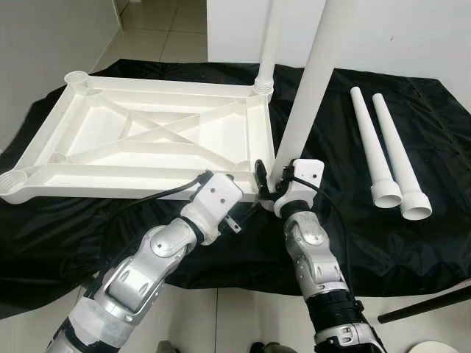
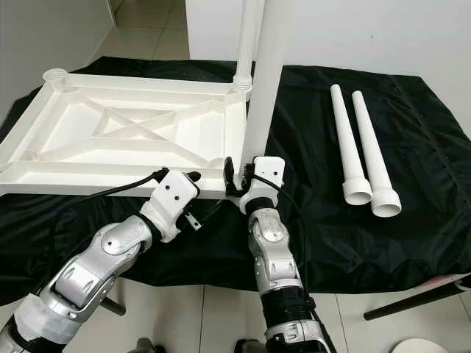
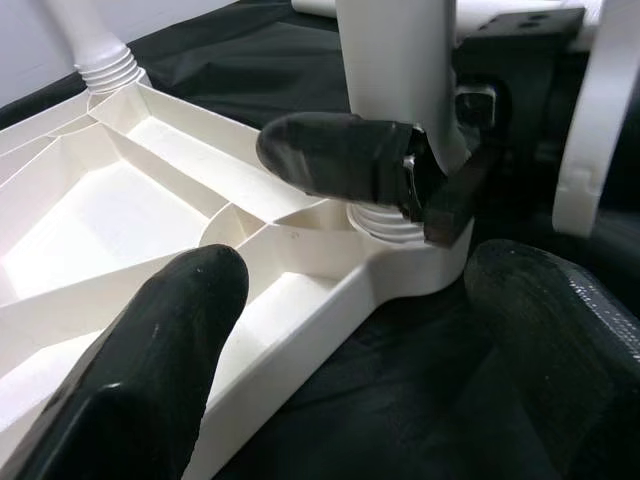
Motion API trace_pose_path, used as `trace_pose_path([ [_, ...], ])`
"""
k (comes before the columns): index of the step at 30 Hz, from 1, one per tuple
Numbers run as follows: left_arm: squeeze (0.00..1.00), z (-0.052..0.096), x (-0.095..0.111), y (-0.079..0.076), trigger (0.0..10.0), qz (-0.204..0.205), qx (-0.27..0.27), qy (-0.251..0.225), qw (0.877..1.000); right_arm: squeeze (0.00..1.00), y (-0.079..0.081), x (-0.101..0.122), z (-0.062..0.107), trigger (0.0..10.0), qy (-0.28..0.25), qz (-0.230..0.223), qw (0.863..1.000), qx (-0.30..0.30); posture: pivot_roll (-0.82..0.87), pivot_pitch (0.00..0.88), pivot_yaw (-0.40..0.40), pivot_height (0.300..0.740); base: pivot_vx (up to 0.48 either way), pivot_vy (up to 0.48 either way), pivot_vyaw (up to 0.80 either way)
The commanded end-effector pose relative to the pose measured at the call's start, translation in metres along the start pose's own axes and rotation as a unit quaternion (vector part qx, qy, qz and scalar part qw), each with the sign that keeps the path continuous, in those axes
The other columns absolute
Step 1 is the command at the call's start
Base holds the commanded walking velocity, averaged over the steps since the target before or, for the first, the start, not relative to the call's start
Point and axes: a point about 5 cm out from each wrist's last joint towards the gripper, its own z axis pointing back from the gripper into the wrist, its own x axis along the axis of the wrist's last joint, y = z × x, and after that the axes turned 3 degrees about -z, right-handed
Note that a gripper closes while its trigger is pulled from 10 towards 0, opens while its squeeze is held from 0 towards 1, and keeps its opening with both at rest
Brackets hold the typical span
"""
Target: Building children table
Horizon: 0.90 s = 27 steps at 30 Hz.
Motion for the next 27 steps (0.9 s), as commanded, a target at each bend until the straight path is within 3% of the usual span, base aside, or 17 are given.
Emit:
trace_pose_path([
  [1,0.00,0.002,0.001,-0.006,10.0,-0.002,-0.051,0.000,0.999,1.00,-0.005,0.002,-0.003,10.0,0.003,-0.001,1.000,0.017,-0.03,0.108,-0.007,0.740,0.000,0.000,0.00],
  [2,0.00,0.002,0.001,-0.006,10.0,-0.001,-0.052,0.000,0.999,1.00,-0.010,0.003,-0.006,10.0,0.007,0.009,0.999,0.042,-0.03,0.110,-0.006,0.740,0.000,0.000,0.00],
  [3,0.00,0.002,0.001,-0.006,10.0,-0.002,-0.054,0.000,0.999,0.00,-0.014,0.005,-0.007,10.0,0.012,0.020,0.998,0.066,-0.03,0.108,-0.006,0.740,0.000,0.000,0.00],
  [11,0.00,0.006,-0.004,-0.013,10.0,0.002,-0.085,0.012,0.996,0.00,-0.023,0.008,-0.007,10.0,0.031,0.070,0.979,0.189,-0.03,0.107,-0.005,0.740,0.000,0.000,0.00],
  [16,0.00,0.008,-0.005,-0.018,10.0,0.005,-0.108,0.014,0.994,0.00,-0.031,0.004,-0.006,10.0,0.063,0.095,0.955,0.275,-0.03,0.100,-0.004,0.740,0.000,0.000,0.00],
  [26,0.00,0.007,-0.004,-0.017,10.0,0.001,-0.108,0.014,0.994,0.00,-0.044,0.009,-0.020,10.0,0.078,0.119,0.945,0.296,-0.03,0.093,-0.004,0.740,0.000,0.000,0.00],
  [27,0.00,0.007,-0.004,-0.017,10.0,0.000,-0.108,0.014,0.994,0.00,-0.047,0.010,-0.023,9.6,0.080,0.124,0.944,0.294,-0.02,0.092,-0.004,0.740,0.000,0.000,0.00],
])
